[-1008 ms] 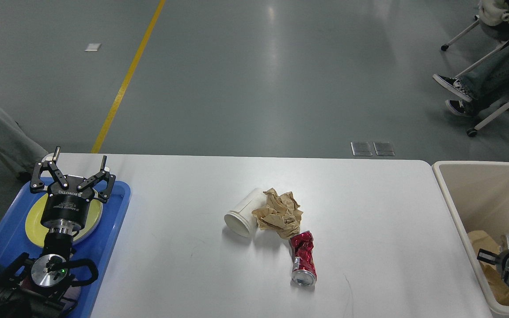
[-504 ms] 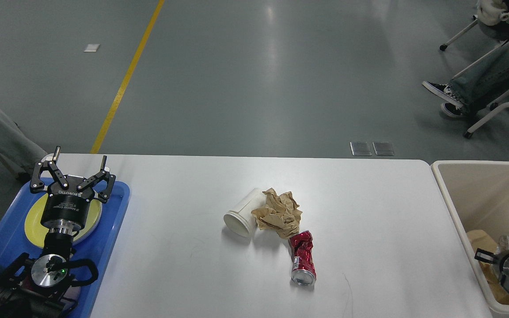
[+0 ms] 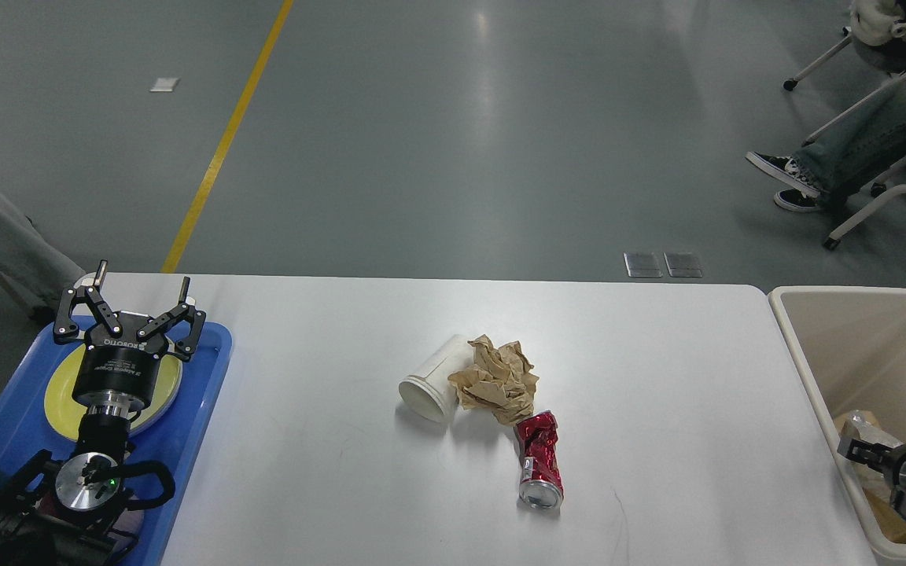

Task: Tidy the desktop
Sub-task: 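Reach the right gripper toward the white paper cup and crumpled paper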

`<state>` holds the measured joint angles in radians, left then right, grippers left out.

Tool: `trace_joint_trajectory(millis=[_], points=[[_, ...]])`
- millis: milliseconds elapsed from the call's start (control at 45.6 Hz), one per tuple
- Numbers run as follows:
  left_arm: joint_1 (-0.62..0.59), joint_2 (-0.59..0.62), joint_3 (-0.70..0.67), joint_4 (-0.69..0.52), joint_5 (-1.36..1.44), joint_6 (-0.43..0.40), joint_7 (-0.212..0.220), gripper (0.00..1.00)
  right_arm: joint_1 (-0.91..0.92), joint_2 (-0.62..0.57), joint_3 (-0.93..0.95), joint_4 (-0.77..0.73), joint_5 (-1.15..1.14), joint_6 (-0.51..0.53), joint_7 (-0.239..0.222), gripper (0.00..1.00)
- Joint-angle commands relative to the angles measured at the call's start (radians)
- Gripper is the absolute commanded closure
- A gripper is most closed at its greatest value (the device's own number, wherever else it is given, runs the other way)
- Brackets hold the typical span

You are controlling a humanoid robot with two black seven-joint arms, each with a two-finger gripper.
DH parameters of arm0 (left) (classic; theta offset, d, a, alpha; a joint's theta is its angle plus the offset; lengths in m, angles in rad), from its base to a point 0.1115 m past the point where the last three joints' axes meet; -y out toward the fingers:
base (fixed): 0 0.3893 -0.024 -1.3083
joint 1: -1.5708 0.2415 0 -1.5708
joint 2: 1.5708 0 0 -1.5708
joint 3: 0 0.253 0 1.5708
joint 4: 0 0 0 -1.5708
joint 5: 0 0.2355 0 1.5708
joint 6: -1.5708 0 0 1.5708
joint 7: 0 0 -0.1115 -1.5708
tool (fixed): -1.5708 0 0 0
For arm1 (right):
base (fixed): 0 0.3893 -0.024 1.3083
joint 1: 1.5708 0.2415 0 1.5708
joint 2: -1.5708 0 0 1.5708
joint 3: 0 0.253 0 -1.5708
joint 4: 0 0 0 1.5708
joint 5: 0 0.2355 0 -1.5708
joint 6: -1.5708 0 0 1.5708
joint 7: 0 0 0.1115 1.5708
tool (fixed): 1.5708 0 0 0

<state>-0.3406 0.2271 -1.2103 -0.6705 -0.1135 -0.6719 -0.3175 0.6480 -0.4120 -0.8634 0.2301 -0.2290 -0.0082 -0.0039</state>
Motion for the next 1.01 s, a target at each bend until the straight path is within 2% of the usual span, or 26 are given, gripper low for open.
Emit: trace_joint_trajectory(millis=[0,110,285,394,548,657,723,767,811,942,986], points=[[0.000,0.000,0.000,0.000,0.000,0.000,0.000,0.04,0.039,-0.033,-0.011,0.077,-0.007,0.016,-0.002,0.00],[0.000,0.000,0.000,0.000,0.000,0.000,0.000,0.04,0.149,-0.111,-0.019,0.214,-0.018,0.051,-0.024,0.00],[0.000,0.000,0.000,-0.001,0.000,0.000,0.000,0.04,0.444,-0.191,-0.104,0.512,-0.081,0.082,-0.156,0.00],[0.000,0.000,0.000,0.000,0.000,0.000,0.000,0.04,0.700,-0.194,-0.244,0.728,-0.093,0.140,-0.176,0.00],[0.000,0.000,0.000,-0.001,0.000,0.000,0.000,0.04,1.028,-0.153,-0.348,0.942,-0.087,0.347,-0.177,0.00],[0.000,0.000,0.000,-0.001,0.000,0.000,0.000,0.04,1.231,-0.128,-0.352,1.017,-0.079,0.597,-0.177,0.00],[0.000,-0.002,0.000,-0.001,0.000,0.000,0.000,0.04,1.340,-0.117,-0.353,1.060,-0.075,0.692,-0.180,0.00],[0.000,0.000,0.000,0.000,0.000,0.000,0.000,0.04,1.397,-0.103,-0.359,1.095,-0.046,0.720,-0.189,0.00],[0.000,0.000,0.000,0.000,0.000,0.000,0.000,0.04,1.452,-0.094,-0.374,1.152,0.002,0.720,-0.220,0.00],[0.000,0.000,0.002,0.000,0.000,0.000,0.000,0.04,1.613,-0.048,-0.391,1.284,0.114,0.700,-0.415,0.00],[0.000,0.000,0.002,0.000,0.000,0.000,0.000,0.04,1.653,-0.025,-0.388,1.314,0.129,0.700,-0.445,0.00]])
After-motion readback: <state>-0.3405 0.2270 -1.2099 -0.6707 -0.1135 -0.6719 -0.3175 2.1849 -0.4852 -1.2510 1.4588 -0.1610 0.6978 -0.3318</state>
